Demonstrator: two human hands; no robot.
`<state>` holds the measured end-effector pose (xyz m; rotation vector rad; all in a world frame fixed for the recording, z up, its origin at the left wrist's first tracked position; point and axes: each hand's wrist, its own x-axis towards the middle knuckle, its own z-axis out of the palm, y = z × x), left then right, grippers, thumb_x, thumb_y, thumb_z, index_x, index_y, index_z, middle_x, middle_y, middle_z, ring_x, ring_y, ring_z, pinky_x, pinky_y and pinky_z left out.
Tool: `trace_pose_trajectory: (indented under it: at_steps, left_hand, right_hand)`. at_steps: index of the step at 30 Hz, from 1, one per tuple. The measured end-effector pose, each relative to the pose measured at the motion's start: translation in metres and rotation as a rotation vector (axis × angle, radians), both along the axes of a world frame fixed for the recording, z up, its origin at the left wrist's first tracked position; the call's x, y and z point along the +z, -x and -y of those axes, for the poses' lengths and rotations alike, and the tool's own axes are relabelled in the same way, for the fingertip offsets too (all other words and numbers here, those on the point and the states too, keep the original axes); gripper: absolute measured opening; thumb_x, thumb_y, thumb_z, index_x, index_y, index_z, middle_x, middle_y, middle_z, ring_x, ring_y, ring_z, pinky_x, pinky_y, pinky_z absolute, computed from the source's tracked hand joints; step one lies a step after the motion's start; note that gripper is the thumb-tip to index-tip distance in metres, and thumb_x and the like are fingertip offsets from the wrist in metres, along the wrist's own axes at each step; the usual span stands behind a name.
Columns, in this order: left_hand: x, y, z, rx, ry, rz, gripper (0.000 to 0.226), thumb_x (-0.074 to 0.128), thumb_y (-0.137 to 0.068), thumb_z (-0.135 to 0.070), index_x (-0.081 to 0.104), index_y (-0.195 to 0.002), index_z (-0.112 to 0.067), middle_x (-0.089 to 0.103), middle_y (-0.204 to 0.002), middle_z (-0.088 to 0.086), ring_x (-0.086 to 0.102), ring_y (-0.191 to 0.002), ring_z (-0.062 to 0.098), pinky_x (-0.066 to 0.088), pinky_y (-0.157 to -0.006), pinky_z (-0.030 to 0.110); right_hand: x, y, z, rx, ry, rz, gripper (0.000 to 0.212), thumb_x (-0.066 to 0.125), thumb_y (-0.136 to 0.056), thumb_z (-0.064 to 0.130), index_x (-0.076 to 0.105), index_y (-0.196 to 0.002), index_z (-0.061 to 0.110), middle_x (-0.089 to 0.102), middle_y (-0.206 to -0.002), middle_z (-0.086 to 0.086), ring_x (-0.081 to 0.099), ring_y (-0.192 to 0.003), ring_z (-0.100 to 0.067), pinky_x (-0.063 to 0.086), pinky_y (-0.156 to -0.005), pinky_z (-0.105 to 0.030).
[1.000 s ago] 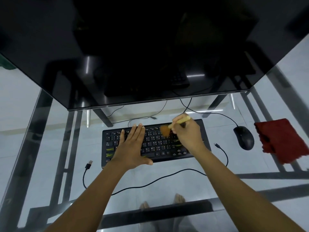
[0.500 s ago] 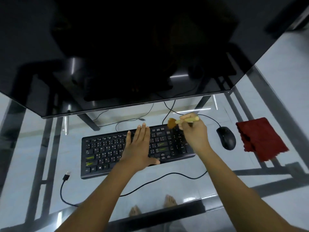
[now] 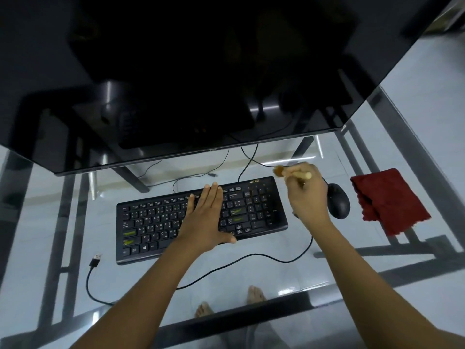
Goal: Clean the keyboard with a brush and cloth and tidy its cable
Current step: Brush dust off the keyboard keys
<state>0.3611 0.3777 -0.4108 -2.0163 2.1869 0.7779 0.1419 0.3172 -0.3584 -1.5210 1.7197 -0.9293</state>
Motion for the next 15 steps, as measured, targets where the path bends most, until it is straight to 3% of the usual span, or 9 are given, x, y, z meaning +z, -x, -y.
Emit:
trace_pose_trajectory:
  at_steps: [2,4,6,8,10,12,14,15]
  left_hand:
    - [0.0,0.0,0.0,-0.006,-0.003,0.005,0.127,0.07,-0.071,-0.064,-0.016,-0.152,-0.016,-0.027,-0.158,-0.002,-0.028,-0.143,0.014,-0.012,-0.118,0.046]
    - [0.0,-0.001,0.0,-0.01,-0.003,0.009,0.128,0.07,-0.07,-0.065,-0.016,-0.152,-0.016,-0.026,-0.158,-0.001,-0.028,-0.143,0.015,-0.013,-0.118,0.046]
    - [0.0,-0.001,0.0,-0.011,-0.003,0.028,0.128,0.069,-0.07,-0.066,-0.016,-0.152,-0.016,-0.026,-0.158,0.0,-0.028,-0.143,0.015,-0.015,-0.117,0.047]
    - [0.001,0.001,0.001,-0.018,-0.004,0.085,0.128,0.067,-0.07,-0.068,-0.016,-0.151,-0.015,-0.026,-0.158,0.0,-0.027,-0.144,0.017,-0.017,-0.115,0.051]
    - [0.002,0.003,0.002,-0.022,-0.012,0.127,0.128,0.067,-0.07,-0.068,-0.015,-0.152,-0.015,-0.026,-0.158,0.001,-0.026,-0.144,0.019,-0.018,-0.114,0.053]
    - [0.002,0.005,0.003,-0.016,-0.018,0.128,0.128,0.068,-0.069,-0.068,-0.015,-0.152,-0.015,-0.026,-0.158,0.002,-0.025,-0.144,0.019,-0.017,-0.114,0.054]
    - [0.001,0.004,0.003,-0.014,-0.021,0.121,0.128,0.068,-0.069,-0.068,-0.015,-0.152,-0.015,-0.026,-0.158,0.001,-0.025,-0.144,0.019,-0.016,-0.114,0.054]
    - [0.001,0.004,0.003,-0.012,-0.02,0.117,0.128,0.068,-0.069,-0.068,-0.015,-0.152,-0.015,-0.026,-0.158,0.001,-0.025,-0.144,0.019,-0.015,-0.114,0.053]
  right_hand:
    - [0.0,0.0,-0.001,0.157,-0.1,0.042,0.013,0.051,-0.094,0.005,0.063,-0.09,0.009,0.073,-0.081,0.001,0.069,-0.072,-0.007,0.054,-0.067,-0.018]
    - [-0.005,-0.001,-0.006,0.314,-0.238,-0.066,0.011,0.054,-0.095,0.01,0.064,-0.09,0.011,0.074,-0.082,-0.004,0.072,-0.078,-0.019,0.057,-0.073,-0.023]
    - [-0.006,0.002,-0.007,0.177,-0.129,-0.187,0.012,0.056,-0.094,0.012,0.065,-0.086,0.017,0.07,-0.085,0.003,0.067,-0.075,-0.013,0.053,-0.072,-0.019]
    - [-0.005,0.008,-0.008,0.096,0.003,-0.09,0.014,0.054,-0.094,0.008,0.064,-0.086,0.014,0.07,-0.085,0.0,0.065,-0.072,-0.015,0.055,-0.068,-0.024]
    - [-0.004,0.011,-0.014,0.253,-0.111,0.043,0.013,0.051,-0.095,0.004,0.063,-0.089,0.007,0.073,-0.08,-0.007,0.069,-0.072,-0.02,0.057,-0.066,-0.025]
    - [-0.007,0.013,-0.02,0.329,-0.198,-0.068,0.013,0.053,-0.095,0.007,0.063,-0.087,0.011,0.072,-0.078,-0.002,0.068,-0.073,-0.018,0.055,-0.066,-0.023]
    - [-0.011,0.017,-0.02,0.154,-0.072,-0.145,0.016,0.054,-0.094,0.008,0.061,-0.083,0.018,0.068,-0.082,0.001,0.066,-0.074,-0.016,0.054,-0.067,-0.027]
    - [-0.01,0.018,-0.021,0.086,-0.042,-0.086,0.017,0.053,-0.094,0.007,0.06,-0.083,0.018,0.068,-0.083,-0.003,0.066,-0.074,-0.018,0.055,-0.067,-0.03]
